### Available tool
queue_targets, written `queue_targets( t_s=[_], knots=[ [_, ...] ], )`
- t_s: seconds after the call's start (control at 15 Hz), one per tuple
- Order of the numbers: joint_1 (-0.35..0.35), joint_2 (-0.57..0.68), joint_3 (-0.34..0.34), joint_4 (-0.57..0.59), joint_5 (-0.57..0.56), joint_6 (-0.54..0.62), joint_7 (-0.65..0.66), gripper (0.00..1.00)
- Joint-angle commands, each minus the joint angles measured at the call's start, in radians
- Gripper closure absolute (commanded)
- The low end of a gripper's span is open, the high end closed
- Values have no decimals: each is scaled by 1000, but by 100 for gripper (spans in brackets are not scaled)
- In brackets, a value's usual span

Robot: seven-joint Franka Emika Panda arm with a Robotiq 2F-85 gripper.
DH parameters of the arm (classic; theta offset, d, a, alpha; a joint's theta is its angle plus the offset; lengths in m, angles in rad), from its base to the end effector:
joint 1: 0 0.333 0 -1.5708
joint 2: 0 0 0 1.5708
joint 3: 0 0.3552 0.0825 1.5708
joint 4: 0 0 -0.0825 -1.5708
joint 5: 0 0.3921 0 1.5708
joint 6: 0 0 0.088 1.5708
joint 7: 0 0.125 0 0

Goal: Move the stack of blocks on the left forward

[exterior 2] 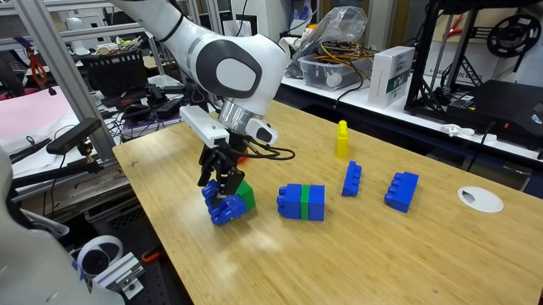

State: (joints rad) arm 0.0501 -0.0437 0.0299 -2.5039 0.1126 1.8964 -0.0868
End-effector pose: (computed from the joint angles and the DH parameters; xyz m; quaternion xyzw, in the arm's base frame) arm 0.3839 0.0409 0.2865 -0.9584 -0.0477 0.2776 0.0465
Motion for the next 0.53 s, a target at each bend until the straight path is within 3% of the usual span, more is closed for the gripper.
queue_targets(
  t_s=[0.0, 0.33, 0.47],
  knots=[
    [0, -1, 6, -10, 0, 24, -10, 56],
    [-1, 1, 8, -2, -5, 25, -4, 89],
    [-1, 2, 8, 9, -6, 38, 3, 89]
  ],
)
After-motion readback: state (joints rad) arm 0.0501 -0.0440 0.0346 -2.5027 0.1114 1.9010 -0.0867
